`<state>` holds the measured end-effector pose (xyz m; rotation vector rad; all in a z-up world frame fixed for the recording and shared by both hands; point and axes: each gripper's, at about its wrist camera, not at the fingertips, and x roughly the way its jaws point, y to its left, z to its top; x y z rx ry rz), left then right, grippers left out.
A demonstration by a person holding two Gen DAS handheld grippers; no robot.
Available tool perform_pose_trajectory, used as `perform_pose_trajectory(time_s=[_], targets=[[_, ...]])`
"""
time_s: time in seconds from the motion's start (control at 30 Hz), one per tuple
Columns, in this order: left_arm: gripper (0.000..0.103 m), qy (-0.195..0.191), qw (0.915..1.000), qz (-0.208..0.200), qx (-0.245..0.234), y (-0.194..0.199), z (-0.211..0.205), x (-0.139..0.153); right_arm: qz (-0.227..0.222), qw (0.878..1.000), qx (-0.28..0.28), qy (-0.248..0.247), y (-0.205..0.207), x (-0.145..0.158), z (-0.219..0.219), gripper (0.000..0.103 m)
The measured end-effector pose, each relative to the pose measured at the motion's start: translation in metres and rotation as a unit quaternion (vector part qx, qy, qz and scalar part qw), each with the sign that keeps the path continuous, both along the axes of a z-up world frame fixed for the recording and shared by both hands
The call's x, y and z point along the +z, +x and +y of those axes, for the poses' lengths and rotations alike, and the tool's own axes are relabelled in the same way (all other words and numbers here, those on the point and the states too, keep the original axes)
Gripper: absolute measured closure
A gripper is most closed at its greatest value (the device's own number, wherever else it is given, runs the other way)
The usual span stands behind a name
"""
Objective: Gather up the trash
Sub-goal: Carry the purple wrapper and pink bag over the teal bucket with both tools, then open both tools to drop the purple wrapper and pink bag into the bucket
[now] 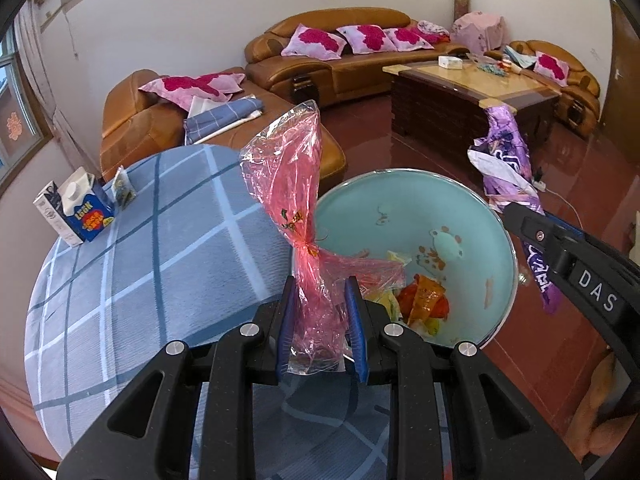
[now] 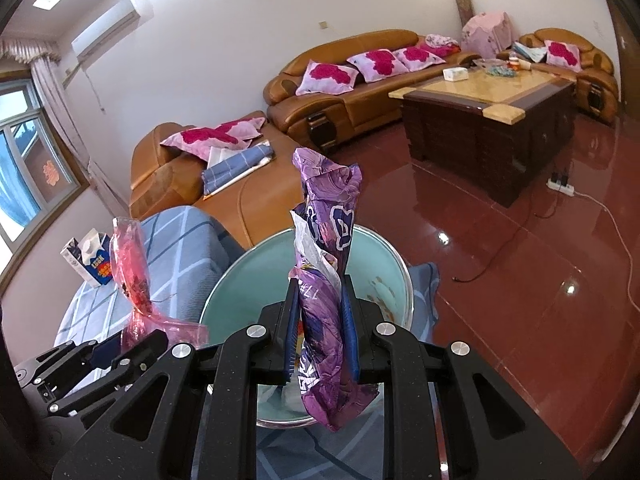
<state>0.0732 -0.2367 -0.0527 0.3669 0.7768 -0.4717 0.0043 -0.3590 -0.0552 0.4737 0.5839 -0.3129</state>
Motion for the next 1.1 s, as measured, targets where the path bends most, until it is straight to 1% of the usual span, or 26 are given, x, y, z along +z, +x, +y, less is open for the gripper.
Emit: perform_pose_trajectory(time_s=[0.43,0.6,0.87,1.0,1.1], targets=[[0.079,0.001,0.9997,0.026,-0.005,0.016,-0.019,-0.018,0.019,1.0,0.0,0.017,0.02,-0.015,-0.014,0.082],[0.079,0.005,0.9991,0.04,-0.012,0.018,-0.029,-0.028,0.027,0.999,-0.004,0.033,0.022,-0.024,-0.022,0.082],[0.079,0.006,0.9986,0.051,-0.013,0.024,-0.034,-0.039,0.036,0.998,-0.002,0.045,0.031,-0.033,-0.026,0.082],[0.079,0.006,0.9984,0.055,-0.013,0.027,-0.035,-0.041,0.036,0.998,0.004,0.05,0.033,-0.036,-0.027,0.081],[0.079,0.007,0.9981,0.059,-0.012,0.028,-0.036,-0.045,0.037,0.998,0.011,0.056,0.035,-0.039,-0.029,0.077]])
